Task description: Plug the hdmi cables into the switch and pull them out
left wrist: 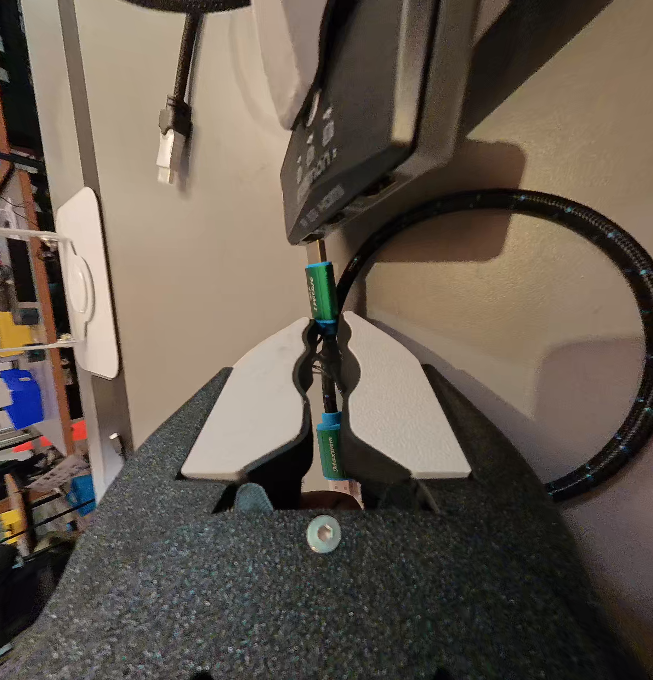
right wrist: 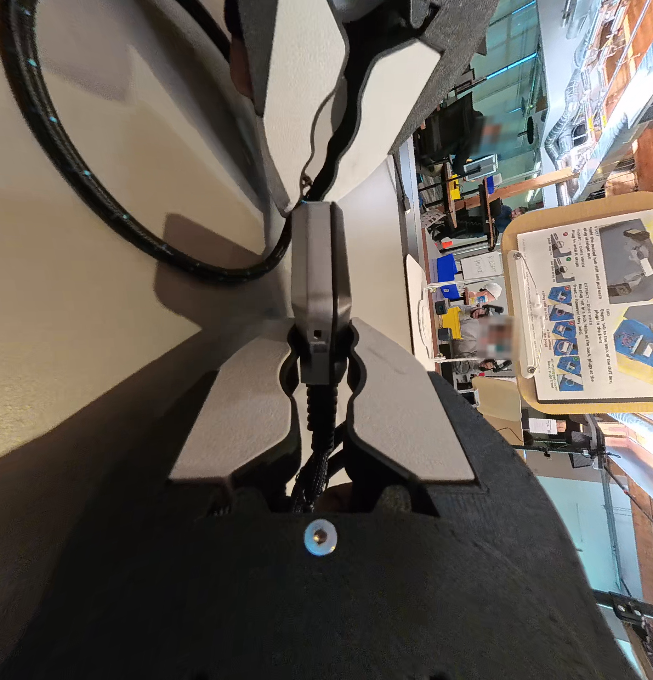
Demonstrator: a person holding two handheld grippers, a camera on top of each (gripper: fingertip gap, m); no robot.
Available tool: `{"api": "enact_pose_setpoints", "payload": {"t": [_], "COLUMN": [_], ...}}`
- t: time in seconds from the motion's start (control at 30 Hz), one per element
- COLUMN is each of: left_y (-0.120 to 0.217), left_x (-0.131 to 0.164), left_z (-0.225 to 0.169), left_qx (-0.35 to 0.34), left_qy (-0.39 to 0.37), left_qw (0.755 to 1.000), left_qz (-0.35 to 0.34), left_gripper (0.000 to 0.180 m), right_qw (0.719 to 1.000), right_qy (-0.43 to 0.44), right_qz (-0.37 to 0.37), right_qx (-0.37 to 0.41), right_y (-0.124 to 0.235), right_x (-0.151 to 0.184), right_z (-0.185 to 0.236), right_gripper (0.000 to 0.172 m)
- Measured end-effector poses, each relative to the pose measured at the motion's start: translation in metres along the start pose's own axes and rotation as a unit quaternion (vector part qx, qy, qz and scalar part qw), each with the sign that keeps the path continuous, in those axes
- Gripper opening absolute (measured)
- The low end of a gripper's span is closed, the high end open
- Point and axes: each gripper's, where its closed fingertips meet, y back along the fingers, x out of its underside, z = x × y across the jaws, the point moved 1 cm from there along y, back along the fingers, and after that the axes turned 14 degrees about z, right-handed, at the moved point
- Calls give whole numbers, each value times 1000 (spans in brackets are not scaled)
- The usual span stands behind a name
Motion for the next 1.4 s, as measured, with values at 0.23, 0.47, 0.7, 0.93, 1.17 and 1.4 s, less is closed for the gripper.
{"api": "enact_pose_setpoints", "payload": {"t": [0.23, 0.47, 0.7, 0.93, 1.17, 1.4], "left_y": [8, 14, 24, 20, 18, 17], "left_x": [-3, -3, -7, 7, 5, 4], "left_z": [3, 5, 10, 9, 5, -1], "left_qx": [-47, -79, -103, -83, -81, -65], "left_qy": [-29, -56, -50, -42, -47, -41], "left_qw": [998, 995, 992, 993, 992, 992], "left_qz": [21, 35, 44, 73, 83, 96], "left_gripper": [10, 10, 10, 10, 10, 10], "right_qw": [1000, 999, 999, 999, 999, 998], "right_qy": [6, 12, 19, -9, -2, 28], "right_qz": [-16, -38, -36, -40, -41, -35], "right_qx": [7, 5, 22, 22, 23, 33], "right_y": [3, 8, 8, 7, 7, 7], "right_x": [-1, -4, -11, -10, -11, -12], "right_z": [-2, -3, -2, -7, -5, 1], "right_gripper": [21, 22, 22, 22, 22, 21]}}
